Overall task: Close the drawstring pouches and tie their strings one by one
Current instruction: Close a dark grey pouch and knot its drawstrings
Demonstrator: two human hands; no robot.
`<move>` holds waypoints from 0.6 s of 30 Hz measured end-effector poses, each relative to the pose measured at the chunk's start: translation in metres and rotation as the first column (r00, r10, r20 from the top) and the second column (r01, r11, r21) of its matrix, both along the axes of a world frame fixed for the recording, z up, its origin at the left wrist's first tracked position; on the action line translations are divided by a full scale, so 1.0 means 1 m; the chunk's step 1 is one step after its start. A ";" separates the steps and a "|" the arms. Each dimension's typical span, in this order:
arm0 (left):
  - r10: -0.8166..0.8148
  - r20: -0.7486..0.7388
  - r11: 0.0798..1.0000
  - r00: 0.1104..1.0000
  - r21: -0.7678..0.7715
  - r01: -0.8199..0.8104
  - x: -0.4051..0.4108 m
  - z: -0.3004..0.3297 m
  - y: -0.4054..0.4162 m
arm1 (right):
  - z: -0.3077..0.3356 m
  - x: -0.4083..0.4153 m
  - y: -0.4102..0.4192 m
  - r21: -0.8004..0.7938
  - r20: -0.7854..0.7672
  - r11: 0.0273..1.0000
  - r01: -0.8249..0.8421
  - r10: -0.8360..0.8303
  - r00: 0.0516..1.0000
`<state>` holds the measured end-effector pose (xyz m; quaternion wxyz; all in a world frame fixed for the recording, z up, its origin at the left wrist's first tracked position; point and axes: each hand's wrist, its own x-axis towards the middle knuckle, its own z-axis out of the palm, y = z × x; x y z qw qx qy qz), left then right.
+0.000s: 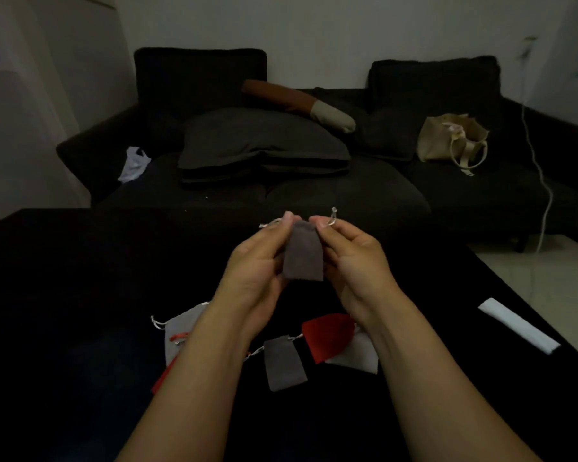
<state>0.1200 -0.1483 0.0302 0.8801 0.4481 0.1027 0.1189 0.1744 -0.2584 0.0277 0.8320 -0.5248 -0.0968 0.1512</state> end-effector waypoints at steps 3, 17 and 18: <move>0.257 0.012 0.938 0.966 0.236 -0.253 0.002 -0.010 -0.004 | 0.002 -0.004 0.003 -0.069 0.058 0.997 -0.036 0.040 0.998; 0.435 0.117 0.564 0.893 0.738 -0.371 -0.002 -0.012 0.013 | 0.007 0.005 -0.008 0.089 -0.125 0.996 -0.001 0.012 0.992; 0.427 0.087 0.617 0.900 0.700 -0.361 -0.002 -0.010 0.014 | 0.006 0.007 -0.008 0.068 -0.121 0.998 0.005 0.003 0.993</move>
